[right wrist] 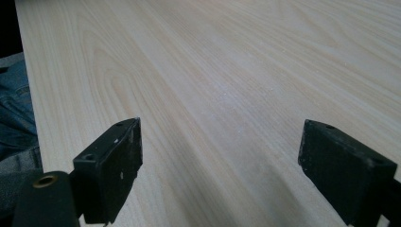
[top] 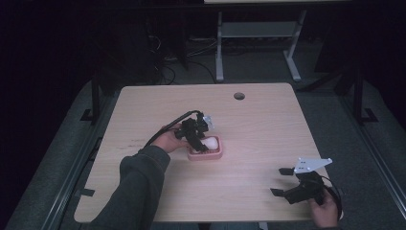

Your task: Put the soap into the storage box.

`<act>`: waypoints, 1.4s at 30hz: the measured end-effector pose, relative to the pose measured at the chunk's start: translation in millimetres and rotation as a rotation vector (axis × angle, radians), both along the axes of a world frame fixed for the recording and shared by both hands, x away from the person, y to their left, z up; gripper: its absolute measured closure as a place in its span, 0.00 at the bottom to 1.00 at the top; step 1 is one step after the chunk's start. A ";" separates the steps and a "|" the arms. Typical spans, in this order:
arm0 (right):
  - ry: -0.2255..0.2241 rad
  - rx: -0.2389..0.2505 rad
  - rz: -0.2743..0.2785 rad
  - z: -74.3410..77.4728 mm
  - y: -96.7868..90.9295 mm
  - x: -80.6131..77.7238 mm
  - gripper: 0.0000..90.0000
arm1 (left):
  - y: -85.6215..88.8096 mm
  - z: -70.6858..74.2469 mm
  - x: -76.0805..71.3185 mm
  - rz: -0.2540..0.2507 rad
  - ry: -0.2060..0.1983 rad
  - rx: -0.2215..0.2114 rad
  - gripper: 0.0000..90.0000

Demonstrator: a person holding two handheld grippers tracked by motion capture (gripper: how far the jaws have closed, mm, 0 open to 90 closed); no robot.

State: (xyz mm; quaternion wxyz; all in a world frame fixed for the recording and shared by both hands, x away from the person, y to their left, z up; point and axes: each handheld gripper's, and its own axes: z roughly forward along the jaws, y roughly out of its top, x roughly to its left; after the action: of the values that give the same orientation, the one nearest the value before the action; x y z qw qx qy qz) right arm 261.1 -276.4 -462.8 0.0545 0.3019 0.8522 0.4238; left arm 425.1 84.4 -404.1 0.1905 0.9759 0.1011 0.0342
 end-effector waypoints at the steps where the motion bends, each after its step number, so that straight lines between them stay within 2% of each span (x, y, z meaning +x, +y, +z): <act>1: -0.002 -0.005 0.005 -0.1 0.0 0.2 0.16 | 1.3 0.8 -0.4 -0.001 -0.002 0.001 0.43; 10: -0.003 -0.014 -0.004 0.0 2.4 0.4 0.16 | 13.5 6.2 -4.9 0.027 -0.011 -0.025 0.42; 20: -0.003 -0.019 -0.012 -0.3 3.5 0.3 0.16 | 21.8 15.7 -13.5 0.030 -0.032 -0.044 0.40; 23: -0.002 -0.023 -0.013 -0.2 4.1 0.1 0.16 | 24.0 16.4 -15.0 0.029 -0.032 -0.044 0.39; 27: -0.004 -0.024 -0.017 -0.2 4.7 0.2 0.16 | 30.4 17.0 -18.3 0.046 -0.022 -0.065 0.38; 35: -0.005 -0.028 -0.021 -0.2 5.6 0.3 0.16 | 34.9 18.5 -27.0 0.037 -0.018 -0.039 0.36; 42: -0.004 -0.034 -0.022 0.2 7.2 0.5 0.16 | 41.9 18.7 -36.8 0.039 -0.029 -0.062 0.36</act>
State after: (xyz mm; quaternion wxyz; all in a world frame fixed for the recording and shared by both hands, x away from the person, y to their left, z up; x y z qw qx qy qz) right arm 261.7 -269.1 -462.7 0.0659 0.3096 0.8558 0.4091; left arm 388.3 126.4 -385.4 0.2213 0.9668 0.1182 0.0490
